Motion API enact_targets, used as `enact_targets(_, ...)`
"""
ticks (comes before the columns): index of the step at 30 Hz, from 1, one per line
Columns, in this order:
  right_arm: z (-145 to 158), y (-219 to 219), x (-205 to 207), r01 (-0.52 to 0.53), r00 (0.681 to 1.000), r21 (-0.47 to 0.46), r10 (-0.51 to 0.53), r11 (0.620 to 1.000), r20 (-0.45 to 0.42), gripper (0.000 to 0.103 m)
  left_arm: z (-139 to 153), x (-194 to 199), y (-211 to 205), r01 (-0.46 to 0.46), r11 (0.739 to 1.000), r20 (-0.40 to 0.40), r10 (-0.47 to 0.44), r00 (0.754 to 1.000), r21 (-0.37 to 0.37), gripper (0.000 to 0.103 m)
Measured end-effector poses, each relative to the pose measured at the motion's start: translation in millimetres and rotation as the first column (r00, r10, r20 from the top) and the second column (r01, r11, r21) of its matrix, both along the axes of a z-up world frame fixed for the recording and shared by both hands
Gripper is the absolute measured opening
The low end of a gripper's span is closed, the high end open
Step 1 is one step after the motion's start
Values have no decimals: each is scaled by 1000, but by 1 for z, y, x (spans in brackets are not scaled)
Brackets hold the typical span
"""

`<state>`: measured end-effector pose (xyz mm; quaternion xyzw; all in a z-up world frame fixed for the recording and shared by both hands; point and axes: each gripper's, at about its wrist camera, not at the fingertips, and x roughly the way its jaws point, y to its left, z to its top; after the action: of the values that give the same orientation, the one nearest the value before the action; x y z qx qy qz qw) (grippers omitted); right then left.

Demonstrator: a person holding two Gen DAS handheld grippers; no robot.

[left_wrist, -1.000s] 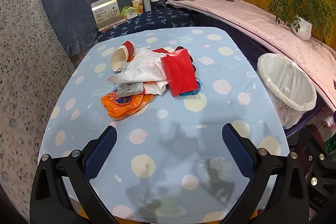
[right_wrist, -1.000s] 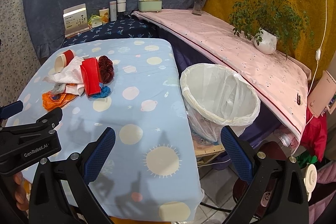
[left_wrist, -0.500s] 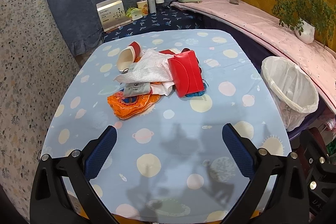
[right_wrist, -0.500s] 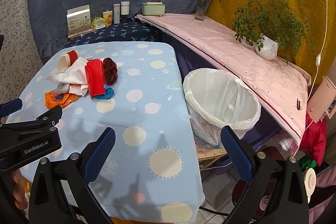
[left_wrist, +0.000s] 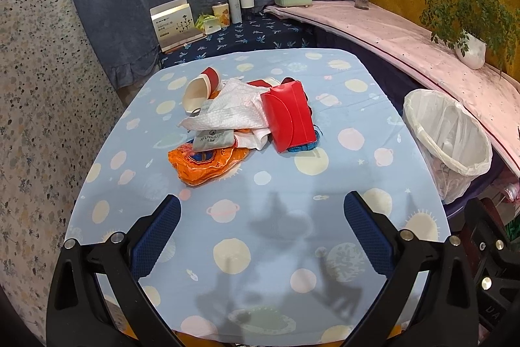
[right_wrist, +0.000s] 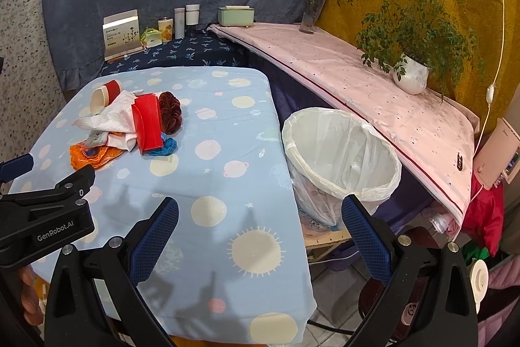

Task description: Collect trash

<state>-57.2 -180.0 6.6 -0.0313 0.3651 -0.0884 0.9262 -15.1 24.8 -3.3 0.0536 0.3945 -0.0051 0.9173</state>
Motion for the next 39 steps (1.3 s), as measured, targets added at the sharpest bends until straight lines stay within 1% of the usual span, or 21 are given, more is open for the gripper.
enact_targets(10, 0, -1, 0, 6, 1000, 0, -6, 1000, 3, 96, 1, -2, -3, 17, 1000, -3, -17, 1000, -2, 96)
enact_targets(30, 0, -4, 3, 9, 1000, -5, -9, 1000, 4, 96, -1, 3, -2, 18, 1000, -3, -18, 1000, 4, 96)
enact_targets(39, 2, -5, 9, 20, 1000, -7, -20, 1000, 23, 96, -1, 5, -2, 20, 1000, -3, -20, 1000, 5, 96)
